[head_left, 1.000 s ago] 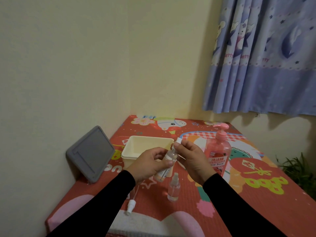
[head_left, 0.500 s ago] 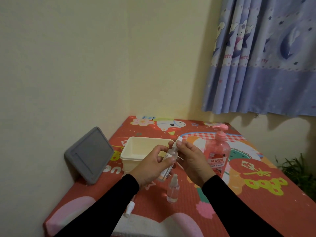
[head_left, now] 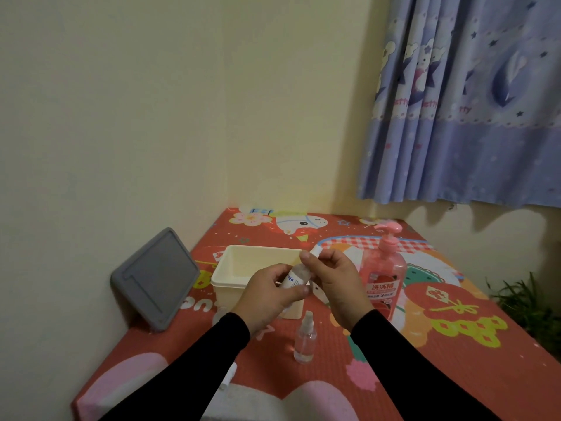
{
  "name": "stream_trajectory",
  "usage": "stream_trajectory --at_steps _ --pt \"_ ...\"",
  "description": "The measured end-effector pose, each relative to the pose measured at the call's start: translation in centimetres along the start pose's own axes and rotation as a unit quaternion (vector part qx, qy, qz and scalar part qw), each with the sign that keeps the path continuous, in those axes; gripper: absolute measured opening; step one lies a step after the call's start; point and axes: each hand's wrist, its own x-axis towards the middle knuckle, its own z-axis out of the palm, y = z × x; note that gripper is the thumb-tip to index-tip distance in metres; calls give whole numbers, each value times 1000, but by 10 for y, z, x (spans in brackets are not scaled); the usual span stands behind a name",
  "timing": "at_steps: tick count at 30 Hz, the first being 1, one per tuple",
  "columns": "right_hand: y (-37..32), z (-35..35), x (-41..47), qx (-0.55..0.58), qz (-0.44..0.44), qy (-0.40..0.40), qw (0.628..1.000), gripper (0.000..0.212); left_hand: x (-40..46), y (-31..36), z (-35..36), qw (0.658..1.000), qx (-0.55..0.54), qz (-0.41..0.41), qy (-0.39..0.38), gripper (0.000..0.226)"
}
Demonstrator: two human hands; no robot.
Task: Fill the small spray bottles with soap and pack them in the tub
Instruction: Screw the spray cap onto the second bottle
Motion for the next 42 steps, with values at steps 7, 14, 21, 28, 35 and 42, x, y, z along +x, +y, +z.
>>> stream_trajectory --at_steps 7,14,21,28,35,42 --pt "2 2 -4 14 -20 17 1000 20 1 0 -3 1000 -5 -2 1 17" --pt "4 0 -3 -18 -25 8 1000 33 -1 1 -4 1000 -9 1 -6 17" --pt "-6 11 -5 66 10 -44 997 32 0 1 -1 1000 -10 -1 -9 15" --pt "0 9 -4 78 21 -56 995 22 1 -2 -9 1000 -7 -15 -5 16" --pt "4 9 -1 -4 11 3 1000 33 -1 2 -8 999 28 -4 -23 11" --pt "-3 16 -7 64 18 -41 997 11 -1 5 -4 999 -13 -12 -28 16"
